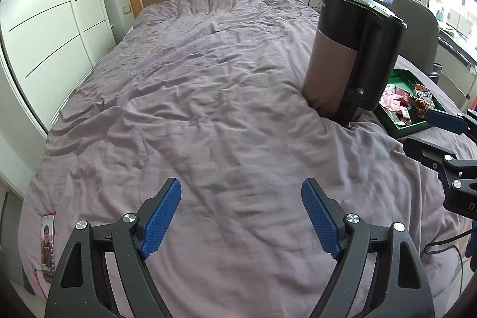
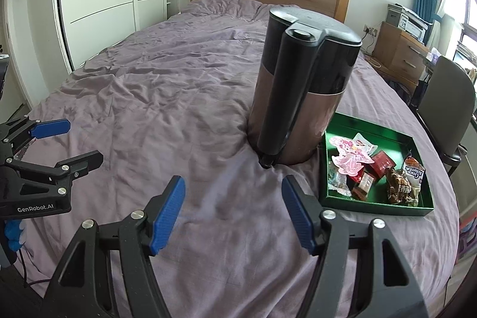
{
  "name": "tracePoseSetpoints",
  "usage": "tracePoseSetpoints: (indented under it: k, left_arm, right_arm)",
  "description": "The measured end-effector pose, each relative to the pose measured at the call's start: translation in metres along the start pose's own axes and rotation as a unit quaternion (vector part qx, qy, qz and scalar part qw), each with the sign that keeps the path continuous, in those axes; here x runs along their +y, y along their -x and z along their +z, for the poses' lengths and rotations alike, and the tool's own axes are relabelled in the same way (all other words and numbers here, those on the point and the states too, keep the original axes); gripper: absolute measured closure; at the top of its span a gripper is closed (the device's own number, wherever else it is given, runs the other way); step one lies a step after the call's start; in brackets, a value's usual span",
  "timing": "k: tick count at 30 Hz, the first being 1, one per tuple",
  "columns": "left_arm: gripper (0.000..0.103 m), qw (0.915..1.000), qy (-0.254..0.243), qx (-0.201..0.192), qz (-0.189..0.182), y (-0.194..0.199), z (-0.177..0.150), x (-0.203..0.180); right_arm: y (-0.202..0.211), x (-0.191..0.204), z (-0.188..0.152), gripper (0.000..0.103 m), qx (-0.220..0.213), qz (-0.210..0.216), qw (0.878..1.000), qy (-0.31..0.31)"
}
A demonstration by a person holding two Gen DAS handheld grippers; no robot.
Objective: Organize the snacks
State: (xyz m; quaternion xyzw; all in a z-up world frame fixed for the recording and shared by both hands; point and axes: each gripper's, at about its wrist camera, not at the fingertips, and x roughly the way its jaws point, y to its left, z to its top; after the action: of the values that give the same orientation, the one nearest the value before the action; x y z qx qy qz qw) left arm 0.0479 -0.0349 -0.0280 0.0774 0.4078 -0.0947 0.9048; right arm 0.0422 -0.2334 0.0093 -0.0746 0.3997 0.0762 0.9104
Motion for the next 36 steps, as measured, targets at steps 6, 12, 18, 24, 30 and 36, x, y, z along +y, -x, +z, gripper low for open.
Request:
tracePoseSetpoints:
  k: [6,12,18,24,30,36]
  left_arm:
    - [0.024,0.9998,0.011,0.004,0.015,0.000,-0.010,0.023]
    - [0.023,0.9995,0.029,0.010,0.011,-0.001,-0.018,0.039]
    - [0.023,0.9993,0.035,0.009,0.004,-0.003,-0.018,0.046]
    - [0.023,0.9995,0.030,0.010,0.001,-0.008,-0.012,0.040]
    - [0.023,0.9998,0.015,0.011,0.001,-0.013,-0.006,0.026]
    - [0.023,0.9999,0.001,0.011,-0.002,-0.018,-0.001,0.012]
  right_arm:
    - [-0.005,0.020,-0.001,0.000,0.005,0.001,1.000,0.002]
    - [-0.009,0.035,-0.003,0.000,0.008,-0.002,1.000,0.005]
    - [-0.012,0.038,-0.004,0.000,0.008,-0.008,1.000,-0.007]
    - [-0.016,0.028,-0.007,0.000,0.008,-0.019,1.000,-0.022]
    - [-0.017,0.012,-0.010,0.000,0.005,-0.034,0.999,-0.036]
    - [-0.017,-0.004,-0.013,0.000,0.000,-0.047,0.998,-0.046]
